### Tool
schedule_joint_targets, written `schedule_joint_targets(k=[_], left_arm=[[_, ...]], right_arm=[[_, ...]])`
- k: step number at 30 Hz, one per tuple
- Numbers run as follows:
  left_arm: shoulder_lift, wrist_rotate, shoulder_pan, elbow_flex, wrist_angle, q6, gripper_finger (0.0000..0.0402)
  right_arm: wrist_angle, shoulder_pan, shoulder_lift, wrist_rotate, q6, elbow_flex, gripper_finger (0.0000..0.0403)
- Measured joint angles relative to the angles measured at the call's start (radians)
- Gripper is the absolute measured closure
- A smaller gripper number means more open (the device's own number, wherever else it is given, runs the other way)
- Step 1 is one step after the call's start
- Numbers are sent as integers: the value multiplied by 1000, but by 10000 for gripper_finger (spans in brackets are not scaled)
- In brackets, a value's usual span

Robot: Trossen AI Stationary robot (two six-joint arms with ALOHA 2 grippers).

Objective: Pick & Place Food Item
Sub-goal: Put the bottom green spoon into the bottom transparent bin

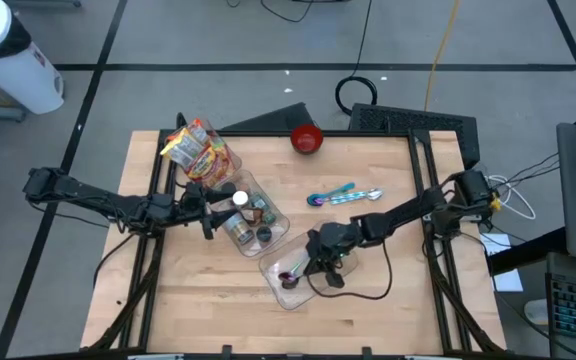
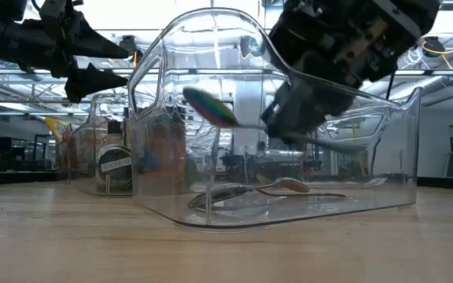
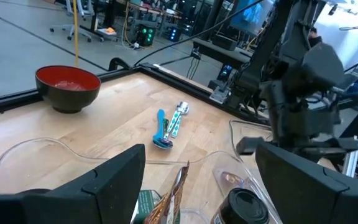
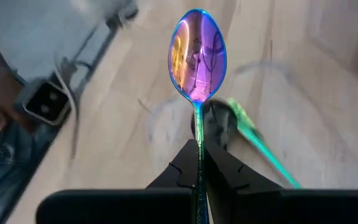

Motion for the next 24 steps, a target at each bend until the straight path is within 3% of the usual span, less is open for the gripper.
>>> schedule_joint_targets(k=[17,24], left_arm=[[0,0,0,0,0,0,89],[0,0,0,0,0,0,89]], right_arm=[[-16,0,27,2,-72,0,400],[-59,5,27,85,-112,0,400]])
